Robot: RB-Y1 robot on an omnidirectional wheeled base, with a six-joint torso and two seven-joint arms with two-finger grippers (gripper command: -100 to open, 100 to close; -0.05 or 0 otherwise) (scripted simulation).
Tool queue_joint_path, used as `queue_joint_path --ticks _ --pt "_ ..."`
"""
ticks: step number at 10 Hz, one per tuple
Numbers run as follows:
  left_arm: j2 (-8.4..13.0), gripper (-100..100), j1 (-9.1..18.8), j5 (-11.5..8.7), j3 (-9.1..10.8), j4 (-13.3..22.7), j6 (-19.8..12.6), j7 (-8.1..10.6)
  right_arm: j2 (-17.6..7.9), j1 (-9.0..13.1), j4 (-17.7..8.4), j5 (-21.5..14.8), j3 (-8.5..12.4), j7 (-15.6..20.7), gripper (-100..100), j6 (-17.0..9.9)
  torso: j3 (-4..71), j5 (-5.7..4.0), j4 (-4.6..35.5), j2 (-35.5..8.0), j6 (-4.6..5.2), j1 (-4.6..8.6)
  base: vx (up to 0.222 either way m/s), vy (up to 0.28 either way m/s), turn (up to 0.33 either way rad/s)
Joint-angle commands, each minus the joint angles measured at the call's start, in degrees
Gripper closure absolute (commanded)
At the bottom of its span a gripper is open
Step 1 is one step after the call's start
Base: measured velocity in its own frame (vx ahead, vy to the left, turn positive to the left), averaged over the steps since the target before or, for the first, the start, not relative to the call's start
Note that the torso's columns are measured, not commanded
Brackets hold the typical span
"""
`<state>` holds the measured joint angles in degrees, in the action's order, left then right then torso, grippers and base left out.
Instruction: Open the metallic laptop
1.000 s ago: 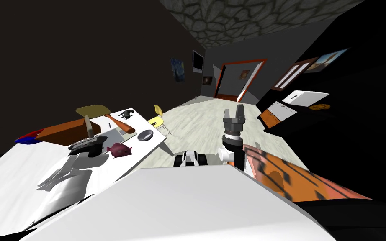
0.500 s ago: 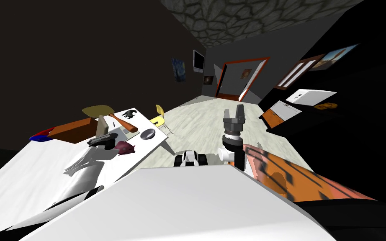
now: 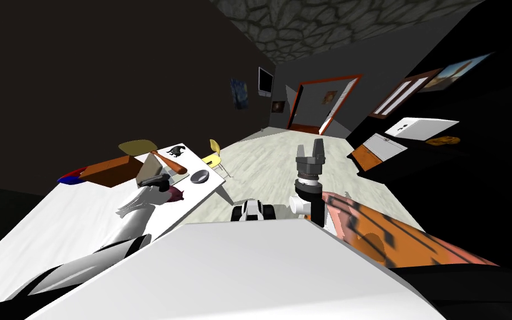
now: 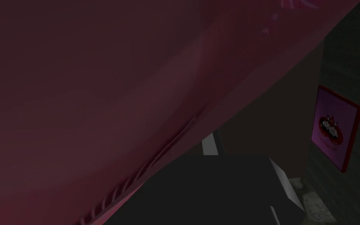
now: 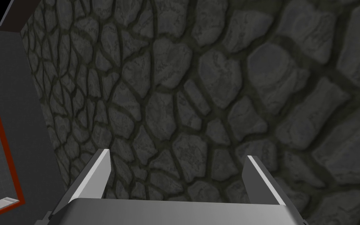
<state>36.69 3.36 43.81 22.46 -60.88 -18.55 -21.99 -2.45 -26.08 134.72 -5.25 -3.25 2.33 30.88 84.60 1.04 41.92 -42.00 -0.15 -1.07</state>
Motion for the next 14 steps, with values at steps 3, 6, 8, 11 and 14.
queue_joint_path --ticks 3,6,8,11,14 --pt "-0.6 100 3.6 2.7 -7.34 4.6 -4.1 4.67 0.0 0.0 0.0 0.0 0.0 0.0 0 0.0 0.0 -0.03 0.1 -0.1 -0.03 0.01 -0.017 0.023 0.04" --pt "-0.4 100 6.8 5.5 -11.97 7.0 -6.5 7.3 0.0 0.0 0.0 0.0 0.0 0.0 0 0.0 0.0 0.09 -0.1 -0.1 -0.1 0.1 -0.012 0.018 0.041" --pt "3.8 -100 8.8 0.6 -11.23 9.1 -4.1 2.72 0.0 0.0 0.0 0.0 0.0 0.0 0 0.0 0.0 -0.42 0.1 -0.1 0.02 0.27 -0.062 -0.06 -0.104" --pt "7.3 -100 11.3 -4.1 -11.81 12.2 -3.6 -0.35 0.0 0.0 0.0 0.0 0.0 0.0 0 0.0 0.0 -1.05 0.3 -0.3 0.14 1.12 -0.056 -0.068 -0.061" --pt "8.5 -100 12.1 -5.6 -12.0 13.2 -3.4 -1.38 0.0 0.0 0.0 0.0 0.0 0.0 0 0.0 -0.1 -1.18 0.5 -0.4 0.15 1.18 -0.028 -0.035 -0.029"
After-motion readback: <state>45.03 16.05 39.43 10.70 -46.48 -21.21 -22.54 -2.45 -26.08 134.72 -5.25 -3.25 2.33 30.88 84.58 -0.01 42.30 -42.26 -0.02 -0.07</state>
